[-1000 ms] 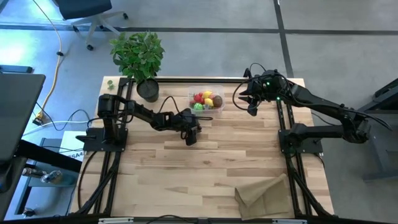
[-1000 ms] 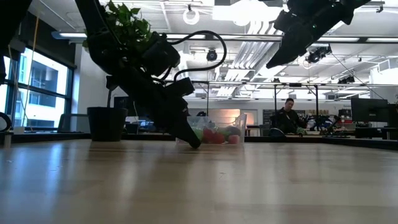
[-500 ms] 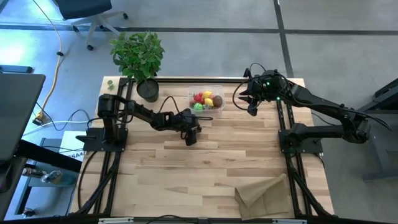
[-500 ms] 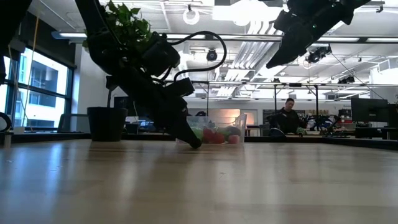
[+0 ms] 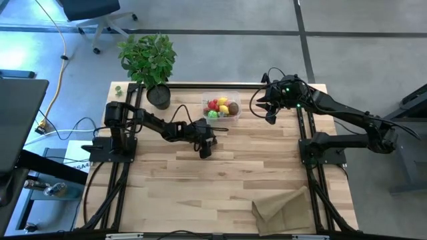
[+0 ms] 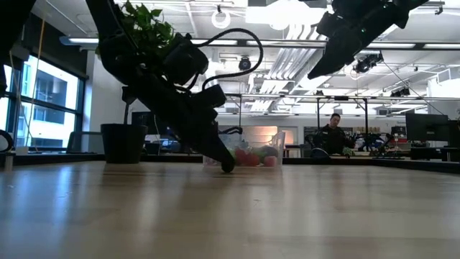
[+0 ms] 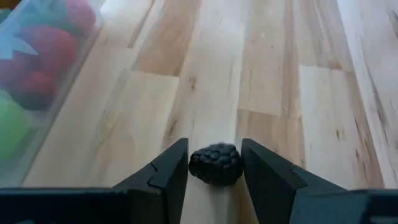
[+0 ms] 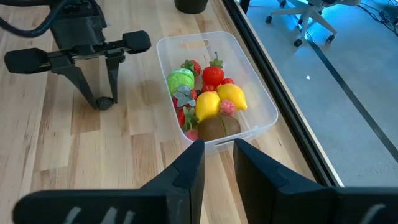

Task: Pick and placing Produce into tupperware
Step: Put the blackberry into the transparent bin

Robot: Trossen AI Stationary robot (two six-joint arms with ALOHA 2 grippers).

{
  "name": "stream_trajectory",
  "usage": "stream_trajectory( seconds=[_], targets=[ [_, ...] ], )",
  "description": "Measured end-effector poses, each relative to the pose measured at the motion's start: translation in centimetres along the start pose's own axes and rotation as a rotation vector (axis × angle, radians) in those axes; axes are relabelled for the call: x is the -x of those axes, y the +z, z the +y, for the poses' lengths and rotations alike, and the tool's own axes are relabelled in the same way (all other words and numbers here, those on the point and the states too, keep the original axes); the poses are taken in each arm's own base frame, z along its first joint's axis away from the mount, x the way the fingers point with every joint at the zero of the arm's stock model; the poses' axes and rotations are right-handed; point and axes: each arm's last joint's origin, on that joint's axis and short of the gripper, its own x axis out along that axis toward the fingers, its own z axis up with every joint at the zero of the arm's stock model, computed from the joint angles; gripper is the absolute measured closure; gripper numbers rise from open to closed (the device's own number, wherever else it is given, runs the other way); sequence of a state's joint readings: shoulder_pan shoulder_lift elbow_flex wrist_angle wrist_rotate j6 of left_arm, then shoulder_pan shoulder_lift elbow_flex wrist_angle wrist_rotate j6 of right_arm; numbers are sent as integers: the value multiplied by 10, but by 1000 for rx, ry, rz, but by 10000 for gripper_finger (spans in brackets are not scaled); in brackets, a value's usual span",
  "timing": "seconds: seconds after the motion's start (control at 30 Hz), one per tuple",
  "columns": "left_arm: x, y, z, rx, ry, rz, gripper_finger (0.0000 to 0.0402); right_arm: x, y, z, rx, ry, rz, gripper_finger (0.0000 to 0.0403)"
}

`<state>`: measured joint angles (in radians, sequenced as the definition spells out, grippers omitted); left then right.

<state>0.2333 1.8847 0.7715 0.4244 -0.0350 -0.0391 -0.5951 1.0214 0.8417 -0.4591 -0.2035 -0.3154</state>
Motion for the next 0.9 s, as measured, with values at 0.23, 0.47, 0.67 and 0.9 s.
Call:
stream_trajectory(
  seconds=[0.23,0.47,0.67,0.9],
  targets=[
    [0,-3,1,0,1,29,262,0,0,0,0,0,0,327],
    [0,-4,1,0,2,39,249,0,0,0,0,0,0,327],
    [0,-4,1,0,3,39,230,0,0,0,0,0,0,327],
    [0,-4,1,-5,5,38,225,0,0,0,0,0,0,327]
  ],
)
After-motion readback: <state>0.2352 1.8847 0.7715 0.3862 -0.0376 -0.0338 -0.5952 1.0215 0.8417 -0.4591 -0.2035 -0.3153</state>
